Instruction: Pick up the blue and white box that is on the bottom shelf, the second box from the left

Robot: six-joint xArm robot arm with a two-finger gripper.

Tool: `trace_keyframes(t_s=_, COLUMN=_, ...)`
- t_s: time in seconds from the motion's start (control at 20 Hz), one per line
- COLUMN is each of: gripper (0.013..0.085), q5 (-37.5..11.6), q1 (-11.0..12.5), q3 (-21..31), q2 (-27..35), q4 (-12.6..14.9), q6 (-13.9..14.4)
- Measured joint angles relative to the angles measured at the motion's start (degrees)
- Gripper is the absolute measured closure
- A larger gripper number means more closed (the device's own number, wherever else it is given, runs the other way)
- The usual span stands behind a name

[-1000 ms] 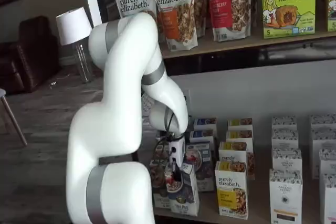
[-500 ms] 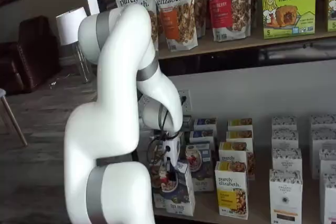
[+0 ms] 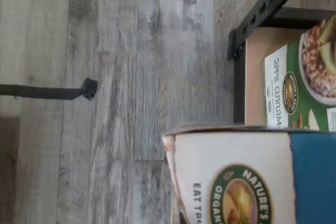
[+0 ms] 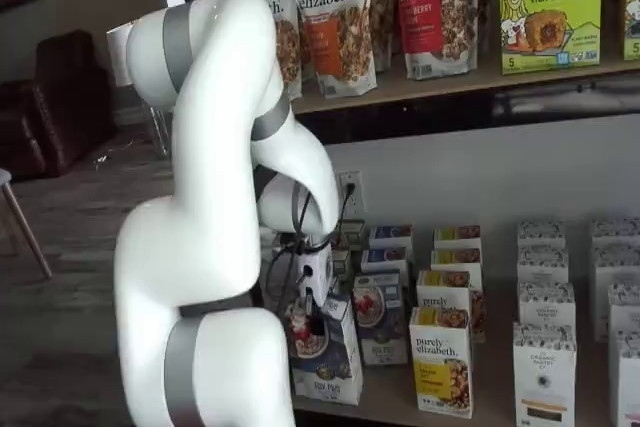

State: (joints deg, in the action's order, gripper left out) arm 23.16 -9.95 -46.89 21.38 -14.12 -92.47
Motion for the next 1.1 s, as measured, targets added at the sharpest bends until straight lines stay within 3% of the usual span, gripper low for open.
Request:
trace_keyframes(t_s=0.2, gripper=0.0570, q5=1.1, q1=-0.8, q3=1.3, q2=-2.4, q4=6.2, q6=6.4)
trace_keyframes(t_s=0.45, gripper=0.0570, q5=3.9, q1=-1.7, q3=2.7, q2=-5.3, q4=8.4, q6=9.5)
trace_keyframes(t_s=1.1, gripper=0.0570, q5=7.7, q1=-2.2, q3=7.2, q2=-12.5, q4=10.0, q6=11.5)
